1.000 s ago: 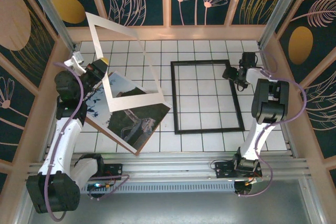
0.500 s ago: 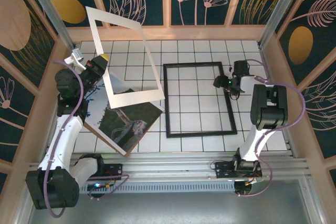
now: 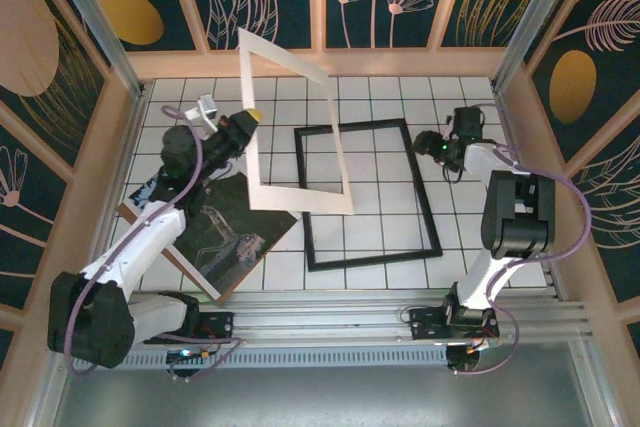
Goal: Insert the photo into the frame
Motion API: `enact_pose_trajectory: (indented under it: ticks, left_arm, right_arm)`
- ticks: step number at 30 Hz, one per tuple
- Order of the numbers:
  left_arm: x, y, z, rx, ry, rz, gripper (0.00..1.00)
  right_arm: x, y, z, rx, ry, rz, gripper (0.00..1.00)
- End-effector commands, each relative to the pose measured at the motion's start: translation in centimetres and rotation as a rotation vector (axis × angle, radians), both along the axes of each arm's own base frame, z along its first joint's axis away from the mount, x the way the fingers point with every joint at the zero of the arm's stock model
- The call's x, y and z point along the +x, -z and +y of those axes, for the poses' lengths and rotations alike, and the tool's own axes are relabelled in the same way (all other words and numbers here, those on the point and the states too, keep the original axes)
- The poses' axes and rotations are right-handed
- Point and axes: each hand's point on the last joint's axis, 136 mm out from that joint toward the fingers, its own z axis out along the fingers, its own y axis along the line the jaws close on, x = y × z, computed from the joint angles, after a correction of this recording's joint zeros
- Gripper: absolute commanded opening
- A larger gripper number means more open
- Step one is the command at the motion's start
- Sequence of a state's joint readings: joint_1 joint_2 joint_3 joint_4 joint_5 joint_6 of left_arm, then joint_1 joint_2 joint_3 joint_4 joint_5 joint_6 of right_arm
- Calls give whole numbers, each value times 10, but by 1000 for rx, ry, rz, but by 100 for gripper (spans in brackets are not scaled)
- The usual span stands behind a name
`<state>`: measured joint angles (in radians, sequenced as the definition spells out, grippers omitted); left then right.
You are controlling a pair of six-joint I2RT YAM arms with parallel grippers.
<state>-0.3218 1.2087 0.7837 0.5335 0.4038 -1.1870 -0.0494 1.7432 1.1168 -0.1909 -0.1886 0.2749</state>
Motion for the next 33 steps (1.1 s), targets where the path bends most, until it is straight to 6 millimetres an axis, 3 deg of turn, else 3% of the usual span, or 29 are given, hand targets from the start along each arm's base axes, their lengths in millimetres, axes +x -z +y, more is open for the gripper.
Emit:
enact_pose_trajectory:
  ticks: [1,4,7,18,20,21,27,33]
  left_arm:
    - [-1,-36,-23,-144,-2,-63,0]
    - [-4,-36,-51,-207,28,-43,0]
    - [-3,-22,-72,-258,33,8,0]
    - [20,92,-125,-288,65,277,0]
    - [17,102,-130,-278,69,301,0]
    - [17,121,-133,-249,60,338,0]
    - [3,164,-131,-161,30,443,0]
    - [-13,189,-130,-108,20,513,0]
  right_arm:
    - [14,-40,-34,-120,75,-84,81]
    - [17,-54,-51,-128,110,-115,81]
    - [17,-64,-63,-121,133,-140,81]
    - [15,-56,-52,-89,101,-136,81]
    - [15,-54,-49,-92,93,-129,81]
    - [14,-51,-47,-93,89,-123,81]
    - [15,-41,-38,-90,66,-103,81]
    - [18,-36,-30,-89,45,-89,81]
